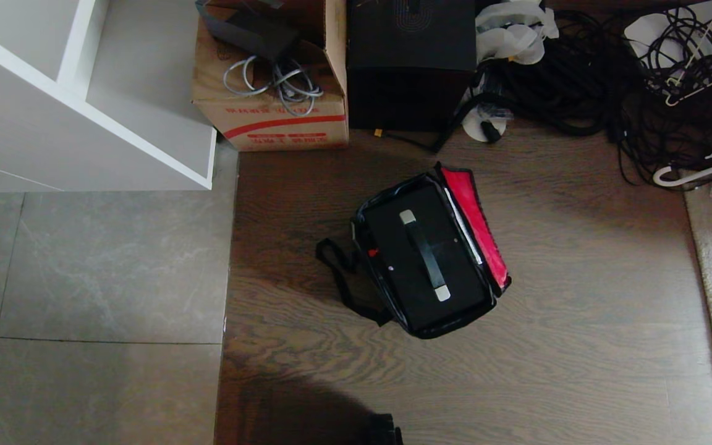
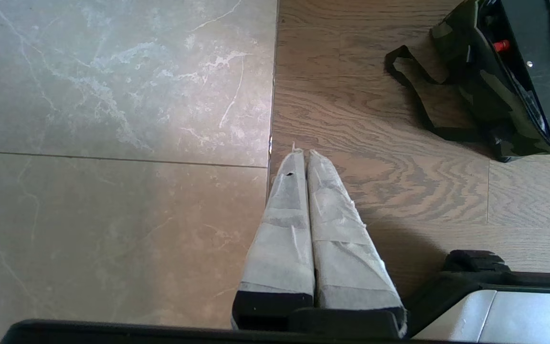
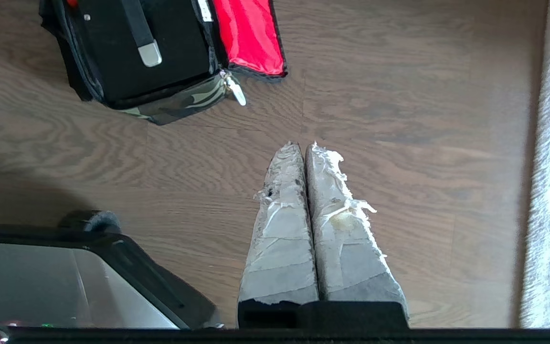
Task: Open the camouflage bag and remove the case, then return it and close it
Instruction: Close the top of the storage box
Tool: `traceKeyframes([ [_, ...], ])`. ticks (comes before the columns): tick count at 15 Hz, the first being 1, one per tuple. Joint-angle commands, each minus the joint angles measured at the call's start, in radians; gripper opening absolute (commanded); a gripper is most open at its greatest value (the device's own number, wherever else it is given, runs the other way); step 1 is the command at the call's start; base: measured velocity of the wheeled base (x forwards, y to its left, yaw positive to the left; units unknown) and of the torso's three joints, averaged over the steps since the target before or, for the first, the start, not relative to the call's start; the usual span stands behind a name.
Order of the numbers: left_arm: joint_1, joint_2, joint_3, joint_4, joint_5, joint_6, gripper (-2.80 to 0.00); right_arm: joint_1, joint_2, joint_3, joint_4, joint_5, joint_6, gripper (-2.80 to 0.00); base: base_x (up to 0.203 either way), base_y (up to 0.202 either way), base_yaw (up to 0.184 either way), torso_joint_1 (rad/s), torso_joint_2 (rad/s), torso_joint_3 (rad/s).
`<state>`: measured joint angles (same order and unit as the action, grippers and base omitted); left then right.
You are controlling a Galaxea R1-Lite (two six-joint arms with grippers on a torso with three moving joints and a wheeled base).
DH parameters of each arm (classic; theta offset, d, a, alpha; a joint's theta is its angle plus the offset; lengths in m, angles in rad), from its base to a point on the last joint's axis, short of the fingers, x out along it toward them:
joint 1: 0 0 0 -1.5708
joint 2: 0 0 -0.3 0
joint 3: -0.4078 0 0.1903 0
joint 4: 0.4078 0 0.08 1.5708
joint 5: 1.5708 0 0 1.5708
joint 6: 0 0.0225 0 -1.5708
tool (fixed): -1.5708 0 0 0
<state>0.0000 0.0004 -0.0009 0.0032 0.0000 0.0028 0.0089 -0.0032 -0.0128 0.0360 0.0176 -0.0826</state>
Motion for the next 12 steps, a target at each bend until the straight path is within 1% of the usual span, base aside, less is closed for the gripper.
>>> traceKeyframes([
  [1,0.000,0.001,0.001,0.000,0.000,0.000,-2.80,-0.001,0.003,-0.001,0.001,0.001,0.003,-2.80,0.000,0.000,0.000,0.000,0.00,0.000],
  [12,0.000,0.001,0.001,0.000,0.000,0.000,-2.80,-0.001,0.003,-0.001,0.001,0.001,0.017,-2.80,0.000,0.000,0.000,0.000,0.00,0.000],
])
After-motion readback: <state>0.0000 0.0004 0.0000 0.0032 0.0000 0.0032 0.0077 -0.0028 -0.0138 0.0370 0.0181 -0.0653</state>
